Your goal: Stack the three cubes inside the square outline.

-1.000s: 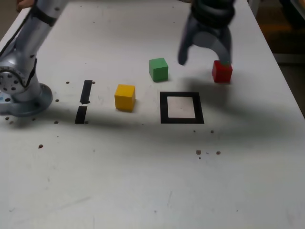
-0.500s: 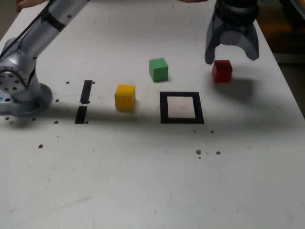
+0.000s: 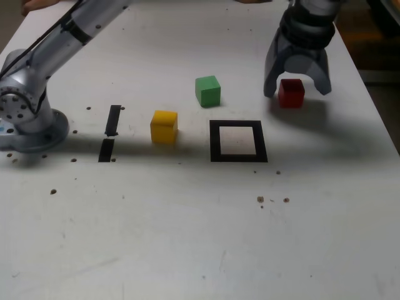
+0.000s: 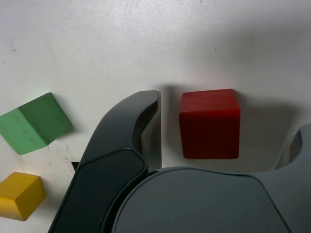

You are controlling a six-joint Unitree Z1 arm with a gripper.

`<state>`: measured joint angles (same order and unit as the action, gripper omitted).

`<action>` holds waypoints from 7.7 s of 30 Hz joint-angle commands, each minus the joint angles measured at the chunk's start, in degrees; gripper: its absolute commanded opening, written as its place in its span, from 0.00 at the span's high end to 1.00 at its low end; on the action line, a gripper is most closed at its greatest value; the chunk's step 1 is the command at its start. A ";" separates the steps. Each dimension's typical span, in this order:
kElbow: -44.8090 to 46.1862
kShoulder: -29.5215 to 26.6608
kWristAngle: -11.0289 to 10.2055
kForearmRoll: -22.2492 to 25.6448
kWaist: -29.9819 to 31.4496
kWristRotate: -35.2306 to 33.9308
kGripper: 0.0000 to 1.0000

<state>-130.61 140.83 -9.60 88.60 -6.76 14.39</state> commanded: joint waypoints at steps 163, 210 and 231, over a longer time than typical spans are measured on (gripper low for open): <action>70.97 -35.63 4.21 -29.32 14.49 -14.29 0.77; 24.24 -19.34 3.63 2.18 17.44 -15.77 0.79; 24.61 -16.03 4.42 0.63 16.13 -13.03 0.79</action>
<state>-106.07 124.55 -5.24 89.09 9.50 1.21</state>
